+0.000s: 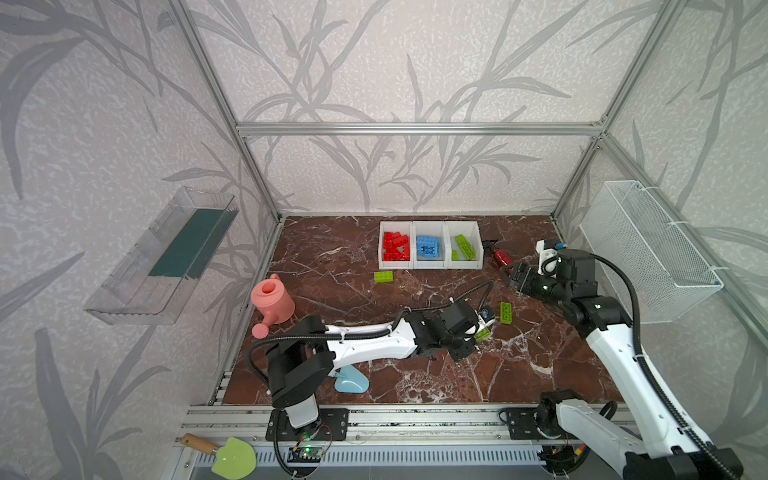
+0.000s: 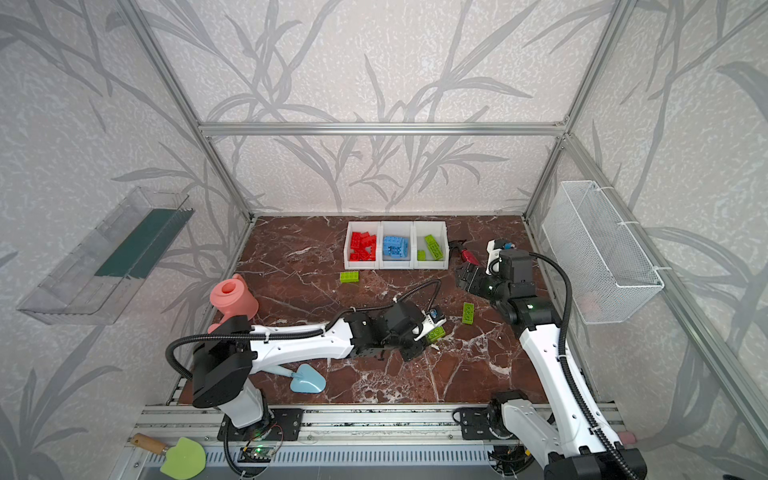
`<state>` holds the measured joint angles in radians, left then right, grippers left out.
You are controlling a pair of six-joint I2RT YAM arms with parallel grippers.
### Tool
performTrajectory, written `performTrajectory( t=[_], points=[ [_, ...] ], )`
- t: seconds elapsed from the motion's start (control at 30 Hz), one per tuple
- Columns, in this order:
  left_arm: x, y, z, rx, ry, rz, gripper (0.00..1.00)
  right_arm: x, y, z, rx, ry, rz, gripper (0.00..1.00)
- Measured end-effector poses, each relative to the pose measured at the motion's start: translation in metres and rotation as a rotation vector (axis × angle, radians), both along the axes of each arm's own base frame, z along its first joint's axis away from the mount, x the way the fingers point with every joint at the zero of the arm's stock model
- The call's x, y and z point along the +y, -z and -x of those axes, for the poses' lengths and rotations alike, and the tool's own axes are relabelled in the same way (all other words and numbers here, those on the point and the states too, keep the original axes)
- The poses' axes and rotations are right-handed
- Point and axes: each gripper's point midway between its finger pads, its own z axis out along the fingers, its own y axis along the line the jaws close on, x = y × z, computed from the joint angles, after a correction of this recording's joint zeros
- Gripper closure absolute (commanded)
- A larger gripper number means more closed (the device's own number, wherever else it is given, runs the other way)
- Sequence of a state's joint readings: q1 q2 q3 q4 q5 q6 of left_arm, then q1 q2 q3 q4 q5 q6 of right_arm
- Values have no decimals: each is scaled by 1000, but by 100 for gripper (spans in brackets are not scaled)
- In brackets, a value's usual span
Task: Sort the legos into containers by color
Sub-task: 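Carry the green brick with the left gripper and drop it into the third compartment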
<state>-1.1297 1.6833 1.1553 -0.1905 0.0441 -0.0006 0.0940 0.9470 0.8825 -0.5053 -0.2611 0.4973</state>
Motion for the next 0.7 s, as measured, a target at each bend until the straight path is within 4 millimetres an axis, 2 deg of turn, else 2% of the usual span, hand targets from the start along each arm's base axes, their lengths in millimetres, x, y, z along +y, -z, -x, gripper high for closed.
performTrajectory(
  t=[0.2,0.37,0.47,0.57,0.7],
  points=[
    [17,-32,-38,-36,-93,17,76,-3,38,19,46,27,-14,16],
    [22,-80,-84,-83,-181,94,76,-4,67,27,97,40,-26,16],
    [18,-106,-113,-114,-226,139,76,-4,74,28,102,42,-26,16],
    [10,-117,-142,-132,-271,155,77,-4,76,28,93,41,-26,16],
    [-9,-104,-175,-120,-314,134,77,-5,83,29,89,42,-25,16]
  ],
)
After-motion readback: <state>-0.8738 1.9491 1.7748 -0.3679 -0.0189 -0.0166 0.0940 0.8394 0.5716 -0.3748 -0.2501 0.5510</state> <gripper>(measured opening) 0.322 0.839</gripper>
